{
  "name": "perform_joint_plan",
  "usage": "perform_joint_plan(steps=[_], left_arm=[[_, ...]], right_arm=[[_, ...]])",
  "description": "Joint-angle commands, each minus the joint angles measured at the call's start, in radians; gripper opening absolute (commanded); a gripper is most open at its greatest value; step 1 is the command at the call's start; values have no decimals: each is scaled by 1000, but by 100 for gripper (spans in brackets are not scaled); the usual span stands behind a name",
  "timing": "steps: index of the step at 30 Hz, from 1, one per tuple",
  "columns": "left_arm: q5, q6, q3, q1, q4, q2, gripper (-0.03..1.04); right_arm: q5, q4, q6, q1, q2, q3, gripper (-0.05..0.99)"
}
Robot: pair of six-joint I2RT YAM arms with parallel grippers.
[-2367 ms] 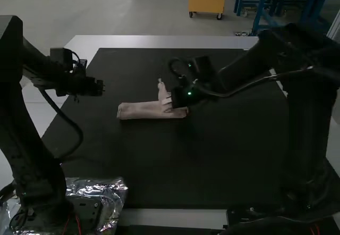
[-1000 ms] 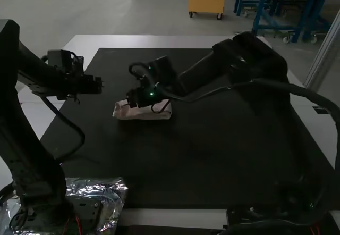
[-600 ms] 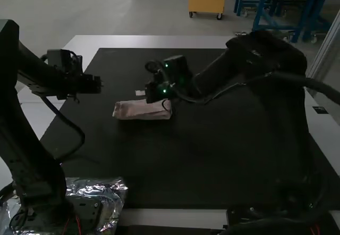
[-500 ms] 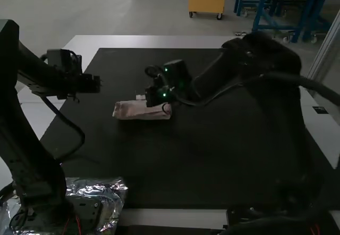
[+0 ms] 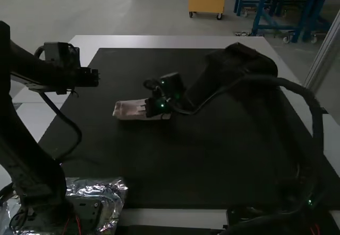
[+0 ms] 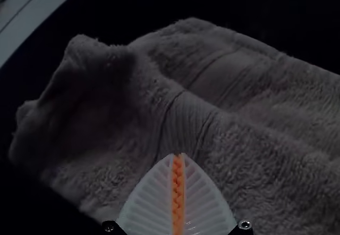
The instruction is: Fold the towel.
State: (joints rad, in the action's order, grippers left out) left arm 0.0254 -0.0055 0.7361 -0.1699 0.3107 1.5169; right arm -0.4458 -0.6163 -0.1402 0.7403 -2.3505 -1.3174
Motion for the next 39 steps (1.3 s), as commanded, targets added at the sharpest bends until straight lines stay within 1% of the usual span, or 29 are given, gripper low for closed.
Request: perform_joint_plan(steps=[1, 6, 8, 10, 13, 14, 15, 16, 18, 19, 20, 21, 25, 29, 32, 34, 36, 39], left_arm=[[-10, -8, 32, 3, -5, -41, 97], [-10, -8, 34, 6, -13, -81, 97], [-10, -8, 42, 13, -21, -104, 97], [-10, -8, 55, 24, -38, -129, 97], [-12, -8, 89, 47, -67, -169, 97], [-12, -8, 101, 53, -78, -184, 97], [-12, -8, 114, 60, -90, -201, 97], [-12, -8, 123, 66, -104, -218, 97], [-12, -8, 137, 78, -119, -253, 97], [-12, -8, 141, 84, -124, -271, 97], [-12, -8, 144, 92, -120, -290, 97], [-12, -7, 146, 101, -119, -310, 97], [-10, -4, 152, 142, -105, -394, 97], [-12, -5, 154, 185, -113, -489, 97], [-58, -4, 149, 216, -107, -564, 97], [-67, -5, 140, 224, -99, -615, 97], [-84, -5, 123, 219, -94, -663, 97], [-82, -2, 91, 219, -88, -745, 97]], right_arm=[[2, -8, -9, -16, -29, -39, -3], [1, -8, -9, -18, -61, -46, -3], [-2, -5, -10, -21, -53, -46, -2], [-2, -3, -30, -27, -3, -46, -2], [-1, 39, -29, -61, 132, -43, -2], [-1, 59, -30, -78, 177, -42, 3], [1, 86, -30, -94, 224, -42, 14], [7, 112, -32, -108, 277, -43, 29], [42, 155, -25, -134, 381, -42, 63], [45, 176, -16, -145, 430, -42, 76], [45, 194, -16, -157, 476, -40, 87], [47, 210, -13, -171, 520, -37, 92], [65, 254, -13, -237, 688, 3, 91], [154, 257, 2, -283, 887, 93, 91], [208, 260, 8, -306, 1048, 164, 91], [219, 267, 8, -328, 1157, 216, 91], [229, 282, 7, -360, 1267, 267, 91], [236, 306, 7, -409, 1430, 333, 91]])
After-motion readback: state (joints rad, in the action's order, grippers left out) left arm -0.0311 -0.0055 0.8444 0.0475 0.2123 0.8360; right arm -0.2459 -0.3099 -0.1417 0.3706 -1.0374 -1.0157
